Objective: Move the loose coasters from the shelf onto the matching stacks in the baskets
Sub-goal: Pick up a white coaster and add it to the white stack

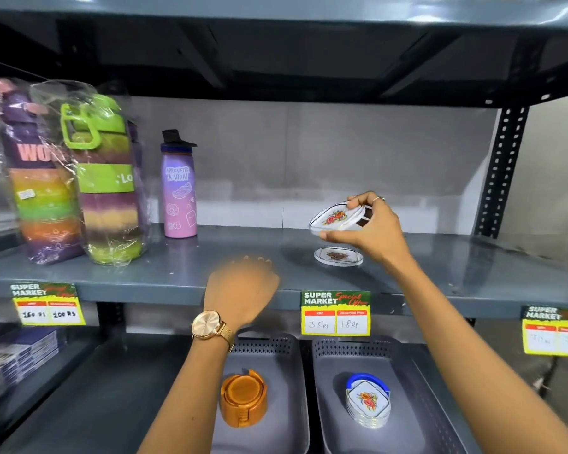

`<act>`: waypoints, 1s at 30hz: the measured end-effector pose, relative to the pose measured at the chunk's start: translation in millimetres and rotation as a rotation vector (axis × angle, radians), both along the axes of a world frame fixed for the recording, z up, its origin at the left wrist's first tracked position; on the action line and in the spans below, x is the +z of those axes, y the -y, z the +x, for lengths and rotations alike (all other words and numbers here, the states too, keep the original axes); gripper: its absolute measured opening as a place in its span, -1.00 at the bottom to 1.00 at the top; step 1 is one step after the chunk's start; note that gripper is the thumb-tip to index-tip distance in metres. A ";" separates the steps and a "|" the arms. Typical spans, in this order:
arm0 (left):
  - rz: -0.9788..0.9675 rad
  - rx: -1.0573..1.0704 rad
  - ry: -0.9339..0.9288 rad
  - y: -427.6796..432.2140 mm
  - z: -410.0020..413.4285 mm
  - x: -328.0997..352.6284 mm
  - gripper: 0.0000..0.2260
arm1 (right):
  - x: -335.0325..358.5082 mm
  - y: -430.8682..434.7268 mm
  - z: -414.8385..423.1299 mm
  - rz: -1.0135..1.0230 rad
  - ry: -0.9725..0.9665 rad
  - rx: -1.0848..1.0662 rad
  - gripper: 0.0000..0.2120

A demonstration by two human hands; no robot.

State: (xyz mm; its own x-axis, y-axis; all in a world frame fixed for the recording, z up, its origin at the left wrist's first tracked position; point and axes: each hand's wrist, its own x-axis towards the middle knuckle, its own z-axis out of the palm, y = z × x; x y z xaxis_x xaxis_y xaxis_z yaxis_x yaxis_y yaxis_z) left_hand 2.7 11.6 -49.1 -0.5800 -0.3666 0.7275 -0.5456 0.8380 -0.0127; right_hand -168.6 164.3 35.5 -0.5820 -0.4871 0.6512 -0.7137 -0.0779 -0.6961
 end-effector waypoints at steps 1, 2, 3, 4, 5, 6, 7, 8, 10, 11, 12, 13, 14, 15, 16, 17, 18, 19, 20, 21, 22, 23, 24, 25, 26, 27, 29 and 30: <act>-0.002 0.003 0.004 -0.4 0.9 1.1 -0.43 | -6.2 -5.5 9.1 -0.029 -0.060 -0.013 -0.40; -0.003 0.006 0.009 -1.1 1.2 0.6 -0.46 | -12.7 -11.1 17.3 -0.049 -0.115 -0.025 -0.40; -0.006 0.012 0.014 -1.3 2.5 -1.9 -0.51 | -20.0 -15.3 24.6 -0.071 -0.165 -0.030 -0.39; -0.006 0.016 0.010 -0.7 4.5 1.4 -0.54 | -22.7 -16.0 30.6 -0.090 -0.204 -0.033 -0.39; 0.006 0.003 0.026 -7.4 2.2 -1.6 -0.56 | -33.3 -24.9 35.1 -0.088 -0.213 -0.052 -0.38; 0.010 0.000 0.028 -7.3 1.9 -0.9 -0.57 | -36.1 -26.0 40.4 -0.095 -0.241 -0.067 -0.38; 0.002 0.002 0.030 -6.3 2.4 -1.8 -0.58 | -40.3 -25.4 43.1 -0.096 -0.280 -0.067 -0.38; -0.006 0.012 0.025 -4.7 1.3 -0.6 -0.59 | -42.6 -24.8 45.1 -0.101 -0.308 -0.060 -0.38; -0.017 0.018 0.018 -2.5 0.1 3.6 -0.60 | -43.2 -23.7 48.9 -0.123 -0.339 -0.041 -0.39; -0.020 0.017 0.017 -2.3 -0.3 4.6 -0.60 | -44.4 -24.0 50.4 -0.130 -0.345 -0.031 -0.40; -0.021 0.012 0.020 -2.5 -0.1 3.5 -0.60 | -46.4 -25.1 52.1 -0.139 -0.345 -0.022 -0.40; -0.023 0.015 0.027 -2.9 0.0 3.0 -0.59 | -48.2 -26.9 54.6 -0.153 -0.343 -0.010 -0.41; -0.028 0.014 0.034 -4.0 0.5 2.4 -0.59 | -51.6 -30.1 58.3 -0.175 -0.345 -0.005 -0.42; -0.030 0.009 0.033 -4.4 1.3 3.4 -0.59 | -54.0 -33.1 61.8 -0.205 -0.349 -0.002 -0.43; -0.023 0.002 0.032 -4.5 2.1 4.8 -0.59 | -56.4 -36.7 65.7 -0.232 -0.352 -0.004 -0.44; -0.008 -0.003 0.035 -6.1 2.9 4.0 -0.59 | -61.2 -41.8 70.3 -0.251 -0.347 -0.004 -0.44; 0.000 -0.003 0.034 -7.8 3.7 4.7 -0.58 | -65.3 -46.6 75.4 -0.262 -0.342 -0.002 -0.44; -0.006 -0.003 0.030 -9.3 4.5 3.3 -0.56 | -72.0 -53.0 81.7 -0.265 -0.334 0.003 -0.44; -0.025 -0.008 0.021 -9.1 3.3 1.8 -0.54 | -79.0 -59.3 86.6 -0.259 -0.331 0.000 -0.44; -0.048 0.003 0.010 -8.5 0.3 3.5 -0.52 | -84.8 -64.6 88.9 -0.250 -0.324 -0.004 -0.45; -0.071 0.004 0.000 -9.8 -1.6 3.8 -0.50 | -93.9 -70.6 92.3 -0.232 -0.301 -0.010 -0.45; -0.090 -0.013 -0.008 -12.8 -1.7 7.2 -0.48 | -101.9 -75.2 94.7 -0.212 -0.282 -0.017 -0.45; -0.107 -0.030 -0.011 -14.7 -1.6 4.9 -0.49 | -113.5 -81.9 98.8 -0.200 -0.274 -0.029 -0.45; -0.152 -0.042 -0.034 -16.5 -1.6 2.2 -0.53 | -125.2 -88.1 102.5 -0.209 -0.283 -0.044 -0.45; -0.181 -0.052 -0.053 -18.9 -3.3 9.6 -0.57 | -129.6 -89.4 98.9 -0.197 -0.268 -0.047 -0.46; -0.169 -0.070 -0.020 -27.7 -3.1 -0.7 -0.59 | -150.0 -98.8 103.5 -0.135 -0.194 -0.037 -0.46; -0.196 -0.050 -0.042 -28.6 -1.2 -6.8 -0.56 | -174.4 -104.6 103.4 -0.080 -0.151 -0.069 -0.48; -0.211 -0.021 -0.074 -26.8 -1.4 -9.0 -0.56 | -185.3 -107.2 102.1 -0.037 -0.117 -0.079 -0.47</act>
